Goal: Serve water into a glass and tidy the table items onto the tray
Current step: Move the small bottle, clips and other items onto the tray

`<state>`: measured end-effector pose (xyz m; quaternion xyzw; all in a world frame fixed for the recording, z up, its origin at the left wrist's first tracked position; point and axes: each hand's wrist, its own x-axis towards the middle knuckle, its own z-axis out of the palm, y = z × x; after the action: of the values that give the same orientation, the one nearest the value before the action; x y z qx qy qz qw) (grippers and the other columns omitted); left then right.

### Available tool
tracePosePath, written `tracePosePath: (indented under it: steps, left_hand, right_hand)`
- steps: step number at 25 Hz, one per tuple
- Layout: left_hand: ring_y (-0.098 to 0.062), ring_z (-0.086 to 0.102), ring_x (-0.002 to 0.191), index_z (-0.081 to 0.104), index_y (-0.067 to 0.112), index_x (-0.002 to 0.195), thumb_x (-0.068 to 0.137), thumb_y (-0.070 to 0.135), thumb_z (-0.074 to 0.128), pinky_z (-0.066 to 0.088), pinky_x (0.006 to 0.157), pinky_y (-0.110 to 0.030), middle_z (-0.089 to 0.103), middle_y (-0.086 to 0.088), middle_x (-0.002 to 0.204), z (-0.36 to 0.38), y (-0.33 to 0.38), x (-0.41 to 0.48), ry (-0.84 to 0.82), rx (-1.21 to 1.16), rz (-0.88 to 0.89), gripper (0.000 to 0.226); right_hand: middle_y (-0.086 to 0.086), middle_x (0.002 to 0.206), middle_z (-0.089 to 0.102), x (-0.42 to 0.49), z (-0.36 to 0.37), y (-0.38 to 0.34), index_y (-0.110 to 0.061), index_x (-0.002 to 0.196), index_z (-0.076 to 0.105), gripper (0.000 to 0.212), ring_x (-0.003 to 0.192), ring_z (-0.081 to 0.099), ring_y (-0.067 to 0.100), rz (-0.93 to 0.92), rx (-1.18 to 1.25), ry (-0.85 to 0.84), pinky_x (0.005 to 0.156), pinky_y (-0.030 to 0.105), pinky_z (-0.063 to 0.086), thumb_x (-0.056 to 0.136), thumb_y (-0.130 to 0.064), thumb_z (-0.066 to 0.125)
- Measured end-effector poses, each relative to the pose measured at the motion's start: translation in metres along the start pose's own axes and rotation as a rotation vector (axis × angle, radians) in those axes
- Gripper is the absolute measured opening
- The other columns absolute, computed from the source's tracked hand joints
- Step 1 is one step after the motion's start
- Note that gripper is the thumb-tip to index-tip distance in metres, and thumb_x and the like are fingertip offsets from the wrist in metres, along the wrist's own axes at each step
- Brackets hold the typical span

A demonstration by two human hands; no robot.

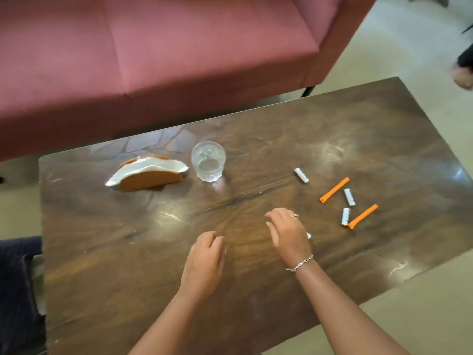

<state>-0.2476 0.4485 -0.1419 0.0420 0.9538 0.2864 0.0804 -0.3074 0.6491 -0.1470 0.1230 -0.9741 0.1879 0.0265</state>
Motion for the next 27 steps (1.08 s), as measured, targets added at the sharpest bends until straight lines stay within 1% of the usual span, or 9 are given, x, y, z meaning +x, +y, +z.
tracePosePath:
  steps: [2, 5, 7, 9, 15, 19, 21, 25, 27]
  left_hand:
    - [-0.024, 0.056, 0.074, 0.055, 0.009, 0.077, 0.082, 0.013, 0.053, 0.050, 0.061, -0.034, 0.057, -0.004, 0.080, 0.011, 0.023, 0.024, -0.039, 0.021, 0.092, 0.007]
    - [-0.024, 0.056, 0.067, 0.050, 0.010, 0.071, 0.081, 0.022, 0.042, 0.043, 0.060, -0.026, 0.054, -0.003, 0.073, 0.029, 0.056, 0.065, -0.094, 0.044, 0.213, 0.017]
    - [-0.027, 0.057, 0.072, 0.052, 0.007, 0.073, 0.083, 0.017, 0.052, 0.044, 0.062, -0.031, 0.056, -0.007, 0.076, 0.042, 0.082, 0.090, -0.152, 0.050, 0.248, 0.014]
    - [-0.028, 0.055, 0.085, 0.055, 0.003, 0.081, 0.087, 0.015, 0.055, 0.046, 0.068, -0.037, 0.057, -0.011, 0.086, 0.054, 0.108, 0.112, -0.201, 0.037, 0.252, 0.013]
    - [-0.023, 0.050, 0.102, 0.057, 0.006, 0.103, 0.091, 0.019, 0.051, 0.043, 0.079, -0.035, 0.056, -0.007, 0.104, 0.090, 0.164, 0.164, -0.267, 0.044, 0.193, 0.019]
    - [-0.025, 0.049, 0.101, 0.057, 0.004, 0.100, 0.087, 0.016, 0.057, 0.040, 0.073, -0.032, 0.055, -0.009, 0.103, 0.115, 0.178, 0.188, -0.309, 0.043, 0.137, 0.018]
    - [-0.027, 0.050, 0.100, 0.055, 0.003, 0.098, 0.085, 0.014, 0.060, 0.039, 0.070, -0.032, 0.054, -0.011, 0.102, 0.126, 0.185, 0.195, -0.318, 0.037, 0.104, 0.018]
    - [-0.027, 0.049, 0.104, 0.052, 0.004, 0.107, 0.086, 0.017, 0.061, 0.042, 0.078, -0.032, 0.054, -0.011, 0.111, 0.146, 0.198, 0.206, -0.321, 0.085, 0.070, 0.026]
    - [-0.027, 0.049, 0.105, 0.050, 0.004, 0.110, 0.088, 0.018, 0.058, 0.041, 0.078, -0.032, 0.054, -0.012, 0.114, 0.157, 0.203, 0.209, -0.320, 0.136, 0.069, 0.027]
  right_hand:
    - [0.009, 0.079, 0.065, -0.005, -0.018, 0.048, -0.008, 0.081, 0.065, 0.016, 0.078, 0.056, 0.022, 0.201, 0.047, 0.104, 0.074, 0.029, 0.038, 0.079, -0.014, 0.050]
    - [0.020, 0.085, 0.068, -0.015, -0.045, 0.121, 0.000, 0.081, 0.068, 0.009, 0.081, 0.062, 0.036, 0.778, 0.215, 0.312, 0.074, 0.036, 0.042, 0.077, 0.000, 0.061]
    - [0.025, 0.090, 0.068, -0.020, -0.059, 0.166, 0.004, 0.083, 0.068, 0.009, 0.086, 0.062, 0.040, 1.128, 0.313, 0.381, 0.069, 0.034, 0.042, 0.076, 0.004, 0.063]
    - [0.026, 0.094, 0.069, -0.021, -0.064, 0.201, 0.008, 0.084, 0.068, 0.010, 0.088, 0.063, 0.039, 1.319, 0.382, 0.346, 0.068, 0.029, 0.039, 0.076, 0.003, 0.065]
    - [0.023, 0.081, 0.063, -0.002, -0.052, 0.234, 0.000, 0.068, 0.063, 0.029, 0.073, 0.055, 0.032, 1.456, 0.340, 0.115, 0.064, 0.030, 0.039, 0.076, -0.025, 0.075]
    - [0.019, 0.101, 0.068, 0.008, -0.042, 0.235, 0.000, 0.096, 0.066, 0.039, 0.095, 0.063, 0.037, 1.520, 0.309, 0.104, 0.071, 0.036, 0.048, 0.071, -0.026, 0.079]
    - [0.019, 0.104, 0.067, 0.012, -0.041, 0.235, 0.000, 0.100, 0.065, 0.037, 0.097, 0.063, 0.036, 1.559, 0.326, 0.111, 0.075, 0.037, 0.049, 0.071, -0.020, 0.078]
    - [0.012, 0.082, 0.068, 0.011, -0.044, 0.238, -0.003, 0.082, 0.068, 0.016, 0.075, 0.063, 0.031, 1.548, 0.438, 0.183, 0.069, 0.033, 0.050, 0.072, -0.012, 0.076]
    - [0.014, 0.078, 0.071, 0.005, -0.044, 0.238, -0.013, 0.063, 0.063, 0.015, 0.075, 0.067, 0.033, 1.476, 0.487, 0.278, 0.075, 0.041, 0.055, 0.070, -0.011, 0.076]
